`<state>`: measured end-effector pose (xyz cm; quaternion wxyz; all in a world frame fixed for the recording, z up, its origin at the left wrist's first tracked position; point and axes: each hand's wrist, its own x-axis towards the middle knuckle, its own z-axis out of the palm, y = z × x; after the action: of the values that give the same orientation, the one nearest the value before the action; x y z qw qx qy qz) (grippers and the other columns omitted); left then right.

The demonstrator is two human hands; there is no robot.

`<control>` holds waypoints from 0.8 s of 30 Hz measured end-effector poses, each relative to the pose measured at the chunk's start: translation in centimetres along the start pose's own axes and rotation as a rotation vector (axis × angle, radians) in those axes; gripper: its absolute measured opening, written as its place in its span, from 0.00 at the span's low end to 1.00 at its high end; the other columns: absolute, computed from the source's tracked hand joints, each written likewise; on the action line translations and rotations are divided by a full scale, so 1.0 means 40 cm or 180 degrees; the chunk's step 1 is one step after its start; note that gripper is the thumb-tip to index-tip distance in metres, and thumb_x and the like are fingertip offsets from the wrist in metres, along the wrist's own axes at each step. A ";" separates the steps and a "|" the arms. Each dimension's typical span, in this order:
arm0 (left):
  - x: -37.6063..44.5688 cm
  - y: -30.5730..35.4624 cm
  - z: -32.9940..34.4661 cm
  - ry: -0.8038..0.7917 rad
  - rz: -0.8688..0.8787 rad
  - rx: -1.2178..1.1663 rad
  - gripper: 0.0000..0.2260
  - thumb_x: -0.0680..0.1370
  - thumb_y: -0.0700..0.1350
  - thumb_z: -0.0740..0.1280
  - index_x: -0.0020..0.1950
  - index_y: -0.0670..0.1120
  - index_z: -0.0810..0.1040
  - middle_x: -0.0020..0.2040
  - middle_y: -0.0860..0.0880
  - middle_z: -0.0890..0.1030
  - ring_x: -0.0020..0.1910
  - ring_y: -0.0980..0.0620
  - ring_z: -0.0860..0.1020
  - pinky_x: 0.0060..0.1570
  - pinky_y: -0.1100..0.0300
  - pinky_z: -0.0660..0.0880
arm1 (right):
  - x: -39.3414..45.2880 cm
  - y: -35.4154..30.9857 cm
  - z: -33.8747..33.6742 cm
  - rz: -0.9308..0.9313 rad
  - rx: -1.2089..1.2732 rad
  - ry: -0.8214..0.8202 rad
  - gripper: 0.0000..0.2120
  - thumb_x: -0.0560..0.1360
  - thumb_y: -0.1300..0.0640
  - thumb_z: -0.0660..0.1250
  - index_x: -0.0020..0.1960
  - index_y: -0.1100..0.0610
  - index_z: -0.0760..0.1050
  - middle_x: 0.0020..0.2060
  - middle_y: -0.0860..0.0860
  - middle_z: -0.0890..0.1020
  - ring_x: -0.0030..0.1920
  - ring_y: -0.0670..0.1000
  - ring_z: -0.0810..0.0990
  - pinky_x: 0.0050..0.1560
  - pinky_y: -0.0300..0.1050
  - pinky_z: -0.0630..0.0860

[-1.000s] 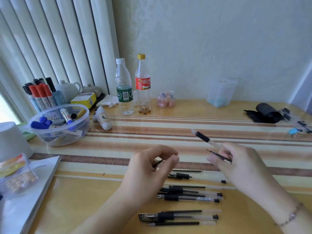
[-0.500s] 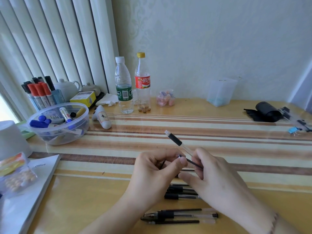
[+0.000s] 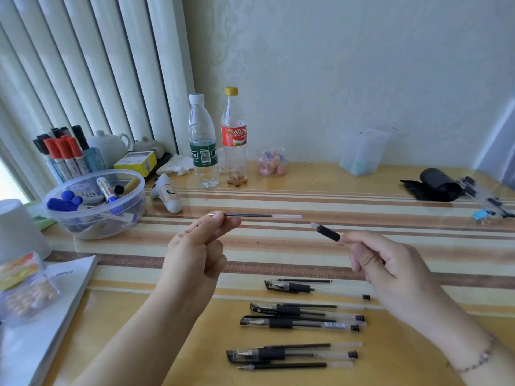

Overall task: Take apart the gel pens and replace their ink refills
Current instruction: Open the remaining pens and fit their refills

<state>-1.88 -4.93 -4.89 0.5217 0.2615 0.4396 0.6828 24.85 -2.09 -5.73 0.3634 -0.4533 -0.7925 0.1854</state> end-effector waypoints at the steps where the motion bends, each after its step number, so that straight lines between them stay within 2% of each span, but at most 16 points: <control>1: 0.002 -0.001 -0.001 -0.0021 -0.0008 0.0011 0.08 0.78 0.42 0.65 0.41 0.47 0.79 0.42 0.45 0.85 0.18 0.57 0.57 0.18 0.67 0.56 | 0.000 -0.001 0.003 -0.0035 0.0009 -0.0027 0.11 0.75 0.43 0.54 0.50 0.33 0.74 0.36 0.44 0.79 0.31 0.48 0.76 0.33 0.31 0.74; 5: 0.002 -0.002 -0.003 -0.0095 -0.0006 0.0075 0.06 0.78 0.42 0.65 0.42 0.47 0.79 0.41 0.46 0.85 0.18 0.57 0.57 0.17 0.67 0.58 | 0.000 -0.006 0.007 -0.0143 0.0128 -0.0038 0.10 0.75 0.44 0.55 0.49 0.35 0.75 0.37 0.44 0.79 0.35 0.45 0.77 0.36 0.32 0.75; 9: 0.000 -0.004 0.003 -0.0129 -0.0011 0.0131 0.06 0.78 0.42 0.65 0.42 0.46 0.80 0.40 0.46 0.85 0.18 0.58 0.58 0.16 0.68 0.60 | 0.001 -0.006 0.007 -0.0184 0.0067 -0.0015 0.11 0.75 0.43 0.55 0.48 0.36 0.76 0.37 0.44 0.79 0.34 0.45 0.77 0.33 0.29 0.72; 14: -0.007 -0.012 0.011 -0.0135 -0.0017 0.0218 0.05 0.78 0.42 0.66 0.44 0.45 0.80 0.39 0.46 0.85 0.18 0.58 0.58 0.17 0.69 0.60 | 0.002 0.003 0.011 -0.0127 0.0017 -0.0043 0.12 0.76 0.41 0.54 0.51 0.37 0.76 0.37 0.45 0.80 0.36 0.49 0.78 0.35 0.44 0.78; 18: -0.001 -0.008 0.007 -0.0072 -0.0077 0.0061 0.06 0.78 0.42 0.66 0.42 0.47 0.79 0.39 0.46 0.85 0.18 0.58 0.58 0.16 0.69 0.60 | 0.005 0.008 0.010 -0.0122 0.0018 -0.0008 0.13 0.74 0.41 0.53 0.47 0.37 0.76 0.37 0.44 0.79 0.35 0.47 0.78 0.35 0.33 0.75; 21: 0.000 -0.009 0.007 -0.0095 -0.0044 0.0109 0.05 0.79 0.42 0.66 0.44 0.46 0.79 0.39 0.46 0.85 0.18 0.58 0.58 0.17 0.69 0.60 | 0.004 0.007 0.012 -0.0106 0.0060 -0.0060 0.13 0.74 0.41 0.54 0.48 0.37 0.77 0.37 0.41 0.79 0.38 0.46 0.78 0.36 0.32 0.75; 24: -0.002 -0.014 0.009 -0.0088 0.0002 0.0235 0.04 0.78 0.42 0.66 0.45 0.45 0.79 0.40 0.45 0.85 0.18 0.57 0.58 0.17 0.68 0.61 | 0.001 0.003 0.013 -0.0153 0.0140 -0.0039 0.13 0.75 0.42 0.55 0.48 0.40 0.78 0.36 0.44 0.79 0.37 0.47 0.78 0.34 0.31 0.73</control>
<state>-1.31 -4.87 -5.20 0.5175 0.2901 0.4572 0.6625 24.51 -1.97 -6.12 0.3728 -0.4248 -0.8011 0.1968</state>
